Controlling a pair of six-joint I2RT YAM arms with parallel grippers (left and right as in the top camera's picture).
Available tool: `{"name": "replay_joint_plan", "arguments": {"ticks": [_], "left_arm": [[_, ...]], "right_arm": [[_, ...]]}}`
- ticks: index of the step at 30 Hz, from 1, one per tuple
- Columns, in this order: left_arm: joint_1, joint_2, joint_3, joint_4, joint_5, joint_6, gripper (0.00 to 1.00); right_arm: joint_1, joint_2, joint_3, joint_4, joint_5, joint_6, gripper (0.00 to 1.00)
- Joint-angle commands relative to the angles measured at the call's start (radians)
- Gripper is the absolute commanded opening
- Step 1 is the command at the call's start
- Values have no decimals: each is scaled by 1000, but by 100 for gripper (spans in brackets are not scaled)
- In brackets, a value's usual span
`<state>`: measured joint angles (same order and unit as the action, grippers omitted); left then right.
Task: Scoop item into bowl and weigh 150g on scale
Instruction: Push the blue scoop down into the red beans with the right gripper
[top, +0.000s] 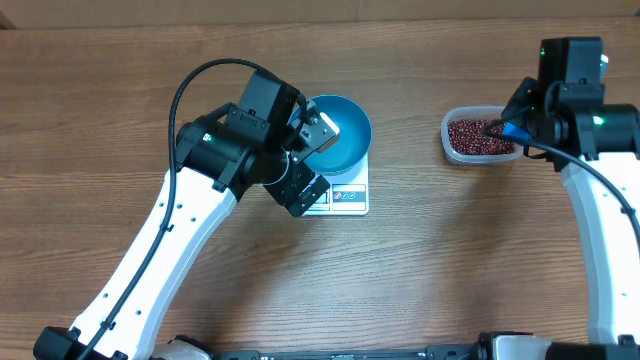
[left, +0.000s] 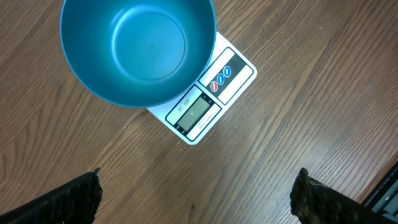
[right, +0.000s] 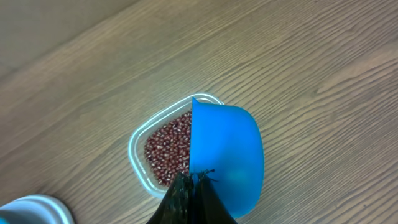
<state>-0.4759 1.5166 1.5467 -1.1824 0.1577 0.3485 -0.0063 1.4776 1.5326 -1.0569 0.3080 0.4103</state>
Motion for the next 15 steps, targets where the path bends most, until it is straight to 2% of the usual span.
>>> {"name": "replay_joint_plan", "arguments": {"ticks": [1,10,15], "left_arm": [[6,-1,-2,-2,19,22,100],[6,0,-2,-2,19,22,100],[6,0,-2,-2,19,22,100]], "right_arm": [[-3,29,34,20,53,-51,4],[-3,64,34,90,80,-231,4],[0,98,34,117,84,-267,4]]}}
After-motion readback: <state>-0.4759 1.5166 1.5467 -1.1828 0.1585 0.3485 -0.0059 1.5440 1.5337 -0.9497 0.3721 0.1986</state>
